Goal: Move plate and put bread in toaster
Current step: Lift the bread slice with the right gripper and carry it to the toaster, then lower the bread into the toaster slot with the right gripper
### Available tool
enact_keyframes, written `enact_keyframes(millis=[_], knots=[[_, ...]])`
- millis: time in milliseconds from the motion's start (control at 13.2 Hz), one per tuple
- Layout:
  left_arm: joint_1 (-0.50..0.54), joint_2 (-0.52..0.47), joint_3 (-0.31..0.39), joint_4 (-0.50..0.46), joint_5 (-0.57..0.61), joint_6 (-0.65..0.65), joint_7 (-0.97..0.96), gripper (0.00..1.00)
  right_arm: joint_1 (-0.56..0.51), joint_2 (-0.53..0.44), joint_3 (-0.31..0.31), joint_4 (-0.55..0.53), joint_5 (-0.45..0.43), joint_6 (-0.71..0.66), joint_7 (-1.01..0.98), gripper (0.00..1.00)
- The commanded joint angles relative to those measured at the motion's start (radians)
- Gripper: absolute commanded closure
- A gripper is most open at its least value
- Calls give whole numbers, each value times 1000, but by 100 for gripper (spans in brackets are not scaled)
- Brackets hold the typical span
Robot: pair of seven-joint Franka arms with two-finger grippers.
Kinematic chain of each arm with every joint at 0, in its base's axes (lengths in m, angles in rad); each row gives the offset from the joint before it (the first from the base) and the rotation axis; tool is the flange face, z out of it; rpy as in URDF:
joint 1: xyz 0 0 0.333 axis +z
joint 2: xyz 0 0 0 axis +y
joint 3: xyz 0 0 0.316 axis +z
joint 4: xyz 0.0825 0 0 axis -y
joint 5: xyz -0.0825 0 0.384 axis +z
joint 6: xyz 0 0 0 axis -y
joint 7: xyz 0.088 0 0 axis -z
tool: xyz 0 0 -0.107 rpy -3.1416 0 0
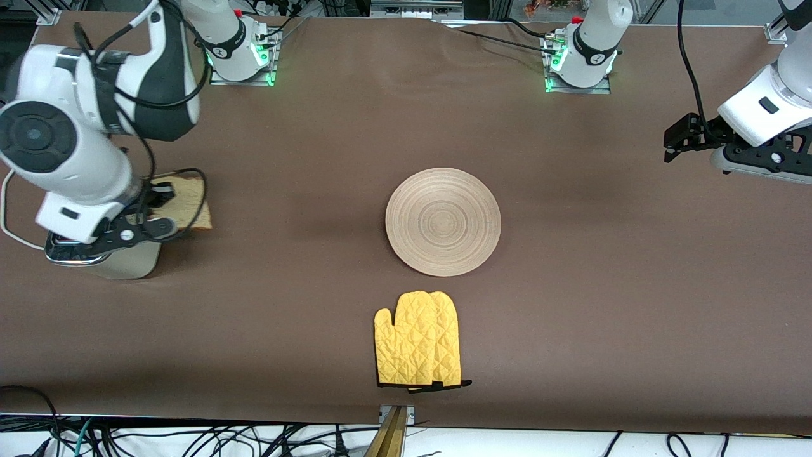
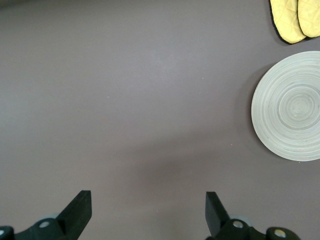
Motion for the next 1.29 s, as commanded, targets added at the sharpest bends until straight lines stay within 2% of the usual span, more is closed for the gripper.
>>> enact_keyframes(millis=[0, 76, 304, 607, 759, 1214], knots=[[-4, -3, 0, 8, 24, -3, -5, 0, -58, -34, 4, 16, -125, -25, -78, 100], [2, -3, 0, 8, 24, -3, -5, 0, -81, -45, 7, 6, -182, -25, -93, 100], [2, -3, 0, 8, 24, -3, -5, 0, -156, -49, 9, 0, -247, 24, -126, 100], [4, -3, 1, 10, 24, -3, -5, 0, -201, -40, 9, -30, -259, 129, -97, 100], [4, -4, 0, 10, 24, -3, -5, 0, -202, -34, 9, -61, -299, 175, -22, 100], [5, -3, 1, 10, 22, -3, -6, 0, -202, -20, 14, -102, -309, 186, 103, 100]])
